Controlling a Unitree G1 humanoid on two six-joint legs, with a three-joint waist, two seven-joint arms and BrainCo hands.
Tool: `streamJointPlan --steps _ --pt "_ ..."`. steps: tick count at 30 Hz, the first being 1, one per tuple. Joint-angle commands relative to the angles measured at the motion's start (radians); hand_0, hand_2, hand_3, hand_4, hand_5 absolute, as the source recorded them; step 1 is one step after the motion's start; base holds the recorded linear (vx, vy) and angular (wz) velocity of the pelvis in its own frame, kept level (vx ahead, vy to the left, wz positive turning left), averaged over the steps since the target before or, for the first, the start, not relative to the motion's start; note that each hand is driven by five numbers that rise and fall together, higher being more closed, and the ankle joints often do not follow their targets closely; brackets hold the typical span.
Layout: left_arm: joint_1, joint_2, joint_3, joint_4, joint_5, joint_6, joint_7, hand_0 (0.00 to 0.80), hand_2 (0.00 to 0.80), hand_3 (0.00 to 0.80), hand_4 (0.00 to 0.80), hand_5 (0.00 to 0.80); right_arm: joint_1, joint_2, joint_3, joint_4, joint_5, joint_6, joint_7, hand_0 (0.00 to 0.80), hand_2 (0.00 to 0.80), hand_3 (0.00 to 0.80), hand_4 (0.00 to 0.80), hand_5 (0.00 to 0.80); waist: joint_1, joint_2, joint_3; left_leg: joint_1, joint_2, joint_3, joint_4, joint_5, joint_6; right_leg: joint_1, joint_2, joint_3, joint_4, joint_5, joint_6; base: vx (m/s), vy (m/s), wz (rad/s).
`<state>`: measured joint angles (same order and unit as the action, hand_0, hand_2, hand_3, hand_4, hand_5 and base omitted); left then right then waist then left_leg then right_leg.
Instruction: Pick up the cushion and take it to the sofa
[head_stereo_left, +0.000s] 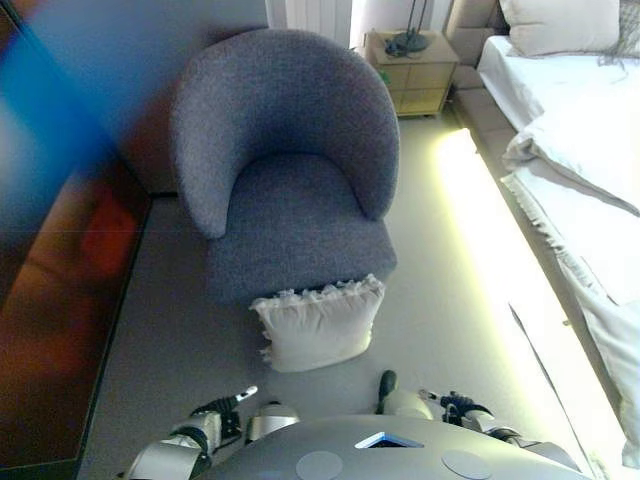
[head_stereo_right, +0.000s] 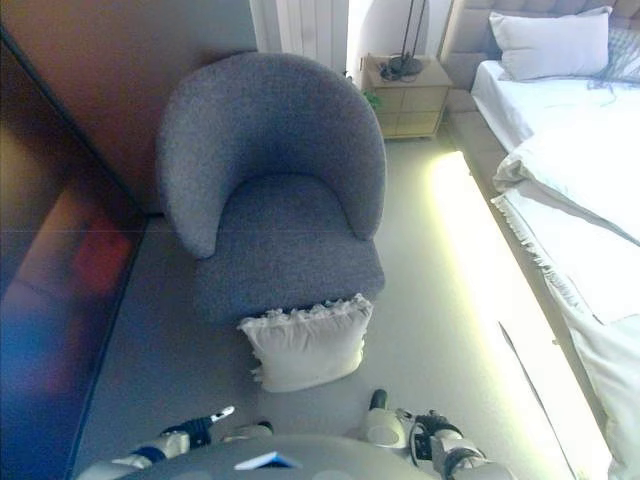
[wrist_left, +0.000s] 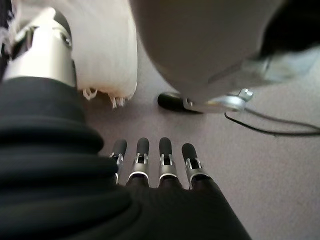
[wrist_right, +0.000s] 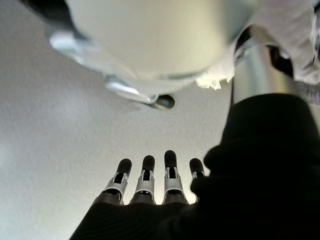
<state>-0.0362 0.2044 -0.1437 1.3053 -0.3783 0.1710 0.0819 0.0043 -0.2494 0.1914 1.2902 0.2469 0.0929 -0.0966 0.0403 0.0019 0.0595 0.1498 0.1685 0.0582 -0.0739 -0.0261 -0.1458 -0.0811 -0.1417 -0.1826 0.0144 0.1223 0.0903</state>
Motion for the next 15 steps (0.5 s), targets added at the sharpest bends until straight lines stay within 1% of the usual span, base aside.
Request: streamJointPlan --steps 1,2,4,5,6,7,8,9,10,11,12,14,15 --pt "-0.051 0.049 0.022 0.028 -0.002 -0.016 0.036 0.000 0.000 0.000 0.000 0.000 -0.015 0.026 -0.005 -0.007 -0.022 -0.022 0.016 0.000 0.000 0.000 0.000 0.000 -0.018 -0.045 0.031 -0.030 -0.101 0.023 0.034 -0.029 0.124 0.035 -0.140 0.035 -0.002 0.049 0.088 0.125 -0.300 0.21" --pt "-0.050 0.045 0.024 0.028 -0.023 -0.027 0.051 0.000 0.000 0.000 0.000 0.000 -0.014 0.027 -0.001 -0.005 -0.036 -0.021 0.014 0.000 0.000 0.000 0.000 0.000 -0.015 -0.047 0.025 -0.030 -0.087 0.030 0.040 -0.031 0.115 0.054 -0.141 0.020 -0.015 0.037 0.091 0.129 -0.321 0.25" --pt "-0.045 0.033 0.038 0.020 -0.049 -0.047 0.101 0.000 0.000 0.000 0.000 0.000 -0.024 0.027 0.006 0.001 -0.082 0.002 0.006 0.000 0.000 0.000 0.000 0.000 -0.008 -0.053 0.020 -0.032 -0.062 0.036 0.089 -0.041 0.093 0.068 -0.135 -0.001 -0.013 0.012 0.090 0.119 -0.328 0.18" --pt "-0.043 0.030 0.050 0.016 -0.041 -0.074 0.123 0.000 0.000 0.000 0.000 0.000 -0.028 0.019 0.017 -0.001 -0.084 0.015 0.023 0.000 0.000 0.000 0.000 0.000 -0.003 -0.057 0.018 -0.034 -0.049 0.045 0.118 -0.046 0.079 0.075 -0.133 -0.020 -0.008 -0.001 0.086 0.088 -0.282 0.08" --pt "-0.043 0.031 0.056 0.013 -0.024 -0.083 0.127 0.000 0.000 0.000 0.000 0.000 -0.030 0.014 0.022 -0.001 -0.069 0.016 0.035 0.000 0.000 0.000 0.000 0.000 -0.002 -0.059 0.019 -0.042 -0.044 0.047 0.141 -0.046 0.073 0.082 -0.127 -0.024 -0.005 -0.013 0.078 0.079 -0.252 0.10" --pt "-0.046 0.031 0.056 0.009 0.011 -0.083 0.129 0.000 0.000 0.000 0.000 0.000 -0.032 0.007 0.023 0.003 -0.048 0.010 0.026 0.000 0.000 0.000 0.000 0.000 0.004 -0.061 0.024 -0.066 -0.042 0.038 0.187 -0.038 0.067 0.096 -0.117 -0.025 -0.004 -0.029 0.065 0.069 -0.185 0.16" --pt "-0.046 0.026 0.049 0.008 0.016 -0.085 0.141 0.000 0.000 0.000 0.000 0.000 -0.037 0.000 0.020 0.001 -0.026 0.003 -0.011 0.000 0.000 0.000 0.000 0.000 0.014 -0.062 0.027 -0.089 -0.037 0.025 0.214 -0.023 0.060 0.111 -0.115 -0.041 -0.011 -0.033 0.060 0.062 -0.122 0.32" --pt "-0.044 0.024 0.045 0.007 0.011 -0.088 0.154 0.000 0.000 0.000 0.000 0.000 -0.045 -0.008 0.016 0.001 -0.005 0.007 -0.032 0.000 0.000 0.000 0.000 0.000 0.020 -0.061 0.028 -0.094 -0.026 0.020 0.209 -0.013 0.055 0.122 -0.113 -0.049 -0.018 -0.037 0.057 0.057 -0.028 0.40" --pt "-0.039 0.025 0.045 0.010 0.010 -0.096 0.161 0.000 0.000 0.000 0.000 0.000 -0.056 -0.019 0.010 0.004 0.013 0.013 -0.035 0.000 0.000 0.000 0.000 0.000 0.023 -0.056 0.026 -0.084 -0.005 0.023 0.181 0.000 0.045 0.132 -0.109 -0.057 -0.026 -0.044 0.055 0.066 0.065 0.41" --pt "-0.033 0.028 0.050 0.012 0.015 -0.103 0.168 0.000 0.000 0.000 0.000 0.000 -0.064 -0.028 0.004 0.009 0.012 0.007 -0.026 0.000 0.000 0.000 0.000 0.000 0.024 -0.047 0.021 -0.066 0.027 0.036 0.129 0.024 0.030 0.140 -0.106 -0.072 -0.031 -0.051 0.054 0.069 0.127 0.33" --pt "-0.027 0.030 0.055 0.011 0.018 -0.107 0.173 0.000 0.000 0.000 0.000 0.000 -0.065 -0.030 0.002 0.010 -0.001 -0.018 -0.033 0.000 0.000 0.000 0.000 0.000 0.025 -0.038 0.017 -0.050 0.054 0.047 0.081 0.056 0.018 0.147 -0.103 -0.081 -0.035 -0.058 0.054 0.067 0.173 0.32" --pt "-0.025 0.033 0.064 0.004 0.032 -0.122 0.183 0.000 0.000 0.000 0.000 0.000 -0.064 -0.035 0.006 -0.003 -0.007 -0.087 -0.056 0.000 0.000 0.000 0.000 0.000 0.024 -0.022 0.012 -0.043 0.106 0.057 0.011 0.137 -0.012 0.161 -0.096 -0.093 -0.041 -0.073 0.054 0.056 0.210 0.42" --pt "-0.036 0.036 0.069 0.002 0.045 -0.137 0.187 0.000 0.000 0.000 0.000 0.000 -0.067 -0.040 0.006 -0.019 -0.003 -0.108 -0.066 0.000 0.000 0.000 0.000 0.000 0.024 -0.018 0.013 -0.058 0.119 0.058 0.008 0.160 -0.023 0.167 -0.099 -0.104 -0.042 -0.079 0.058 0.052 0.191 0.51"
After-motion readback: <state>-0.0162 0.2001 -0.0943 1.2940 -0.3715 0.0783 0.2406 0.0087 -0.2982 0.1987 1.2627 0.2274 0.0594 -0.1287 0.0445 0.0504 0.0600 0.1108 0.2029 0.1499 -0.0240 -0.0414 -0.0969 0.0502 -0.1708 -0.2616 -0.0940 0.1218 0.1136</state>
